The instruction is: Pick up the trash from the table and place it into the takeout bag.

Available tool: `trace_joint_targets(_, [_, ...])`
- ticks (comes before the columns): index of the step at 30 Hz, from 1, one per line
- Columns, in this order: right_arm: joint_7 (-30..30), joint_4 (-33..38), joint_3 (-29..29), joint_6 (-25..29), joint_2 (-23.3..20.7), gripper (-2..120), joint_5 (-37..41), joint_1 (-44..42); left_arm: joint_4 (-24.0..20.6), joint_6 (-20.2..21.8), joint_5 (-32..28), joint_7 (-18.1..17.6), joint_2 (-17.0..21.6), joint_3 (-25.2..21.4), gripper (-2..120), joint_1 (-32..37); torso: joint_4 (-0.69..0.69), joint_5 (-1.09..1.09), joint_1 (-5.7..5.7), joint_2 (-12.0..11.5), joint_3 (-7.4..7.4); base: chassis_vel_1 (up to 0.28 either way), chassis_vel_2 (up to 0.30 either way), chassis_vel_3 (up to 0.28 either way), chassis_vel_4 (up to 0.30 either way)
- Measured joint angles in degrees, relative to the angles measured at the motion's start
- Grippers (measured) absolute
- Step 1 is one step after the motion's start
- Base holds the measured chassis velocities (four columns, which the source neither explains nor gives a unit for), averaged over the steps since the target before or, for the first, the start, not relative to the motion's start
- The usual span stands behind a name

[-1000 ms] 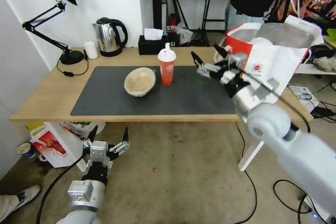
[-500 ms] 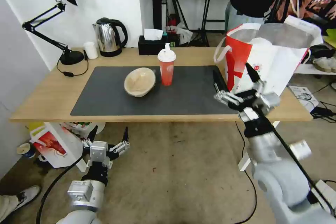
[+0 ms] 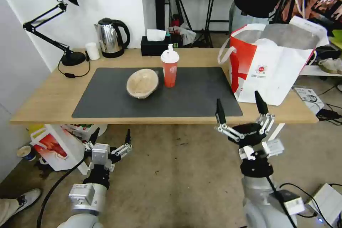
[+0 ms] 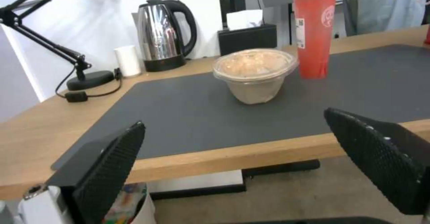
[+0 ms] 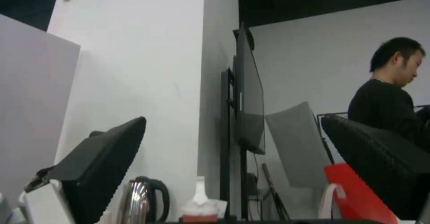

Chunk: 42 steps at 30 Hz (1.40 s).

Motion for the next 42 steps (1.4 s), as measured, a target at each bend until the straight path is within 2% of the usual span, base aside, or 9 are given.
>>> trace_joint_targets(9, [0.3,-6.6,0.6,5.0,0.0,100,-0.3,-1.5,0.0,0.0,0.0,0.0,0.0,0.0,100,0.0,0.0,0.01,0.0,0.0,0.0,0.0,0.0,0.0,0.0])
trace_joint_targets(23, [0.7,-11.6,0.8,6.1,0.6,100,-0.5,-0.9,0.0,0.0,0.0,0.0,0.0,0.0,100,0.0,0.0,0.0,0.02,0.0,0.0,0.0,0.0,0.0,0.0])
trace_joint_targets(42, [1.0,-12.9,0.8,6.0,1.0,100,-0.6,-0.9,0.0,0.0,0.0,0.0,0.0,0.0,100,0.0,0.0,0.01,0.01,0.0,0.0,0.0,0.0,0.0,0.0])
